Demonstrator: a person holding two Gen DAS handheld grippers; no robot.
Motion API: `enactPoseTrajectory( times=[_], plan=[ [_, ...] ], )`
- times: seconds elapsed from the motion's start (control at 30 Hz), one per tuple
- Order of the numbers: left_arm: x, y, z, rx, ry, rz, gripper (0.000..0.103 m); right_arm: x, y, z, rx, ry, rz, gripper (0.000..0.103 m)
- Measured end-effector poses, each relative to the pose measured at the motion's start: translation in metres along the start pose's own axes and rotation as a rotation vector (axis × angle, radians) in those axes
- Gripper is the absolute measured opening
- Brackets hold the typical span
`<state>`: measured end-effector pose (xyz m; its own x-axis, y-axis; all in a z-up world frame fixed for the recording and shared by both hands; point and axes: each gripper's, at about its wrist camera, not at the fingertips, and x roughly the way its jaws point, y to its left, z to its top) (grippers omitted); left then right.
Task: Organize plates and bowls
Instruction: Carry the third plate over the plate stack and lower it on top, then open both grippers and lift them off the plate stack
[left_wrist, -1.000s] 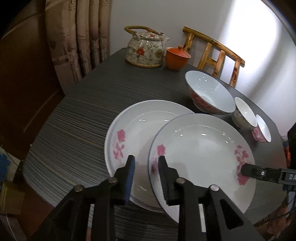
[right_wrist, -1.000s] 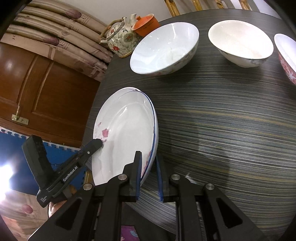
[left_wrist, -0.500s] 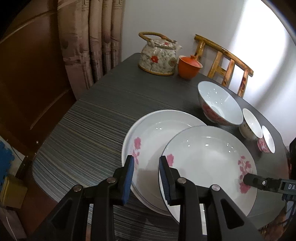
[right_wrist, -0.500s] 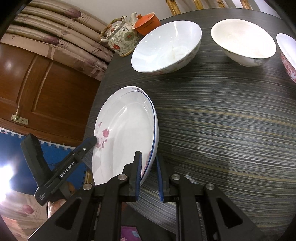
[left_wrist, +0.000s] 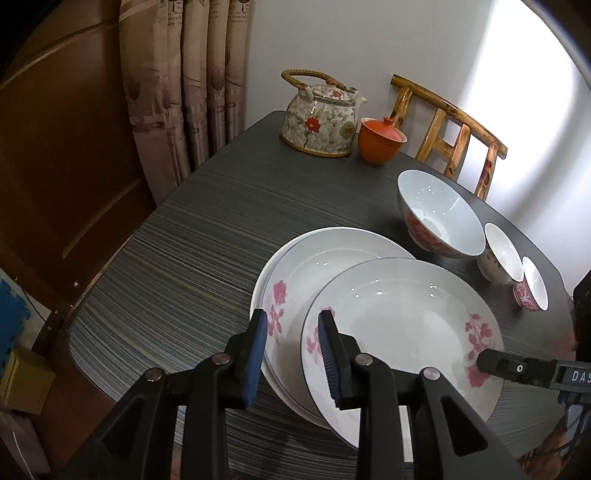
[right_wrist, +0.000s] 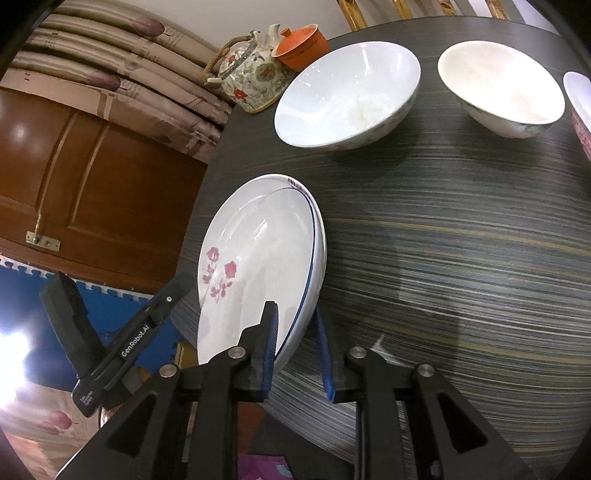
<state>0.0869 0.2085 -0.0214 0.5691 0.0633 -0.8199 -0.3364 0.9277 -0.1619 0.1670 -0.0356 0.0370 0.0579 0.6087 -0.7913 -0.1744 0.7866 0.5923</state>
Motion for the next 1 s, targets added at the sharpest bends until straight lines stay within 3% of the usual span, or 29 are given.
enactPoseTrajectory(
  times=[0.5, 0.6, 0.73, 0.87, 1.0],
  plan=[
    [0.003, -0.002, 0.0, 0.014, 0.015, 0.001, 0.03, 0.006, -0.003, -0.003, 0.014, 0.012, 0.017, 0.022],
    [0.004, -0.003, -0.001, 0.018, 0.016, -0.001, 0.03, 0.007, -0.007, -0.005, 0.03, 0.008, 0.018, 0.026],
    [0.005, -0.006, -0.002, 0.027, 0.02, -0.01, 0.03, 0.006, -0.016, -0.012, 0.031, -0.019, -0.014, 0.041],
    [0.005, -0.011, -0.003, 0.053, 0.016, -0.016, 0.03, 0.002, -0.033, -0.019, 0.031, -0.061, -0.076, 0.041],
    [-0.001, -0.019, -0.005, 0.07, -0.003, -0.052, 0.03, -0.005, -0.049, -0.022, 0.072, -0.093, -0.072, 0.041]
  ],
)
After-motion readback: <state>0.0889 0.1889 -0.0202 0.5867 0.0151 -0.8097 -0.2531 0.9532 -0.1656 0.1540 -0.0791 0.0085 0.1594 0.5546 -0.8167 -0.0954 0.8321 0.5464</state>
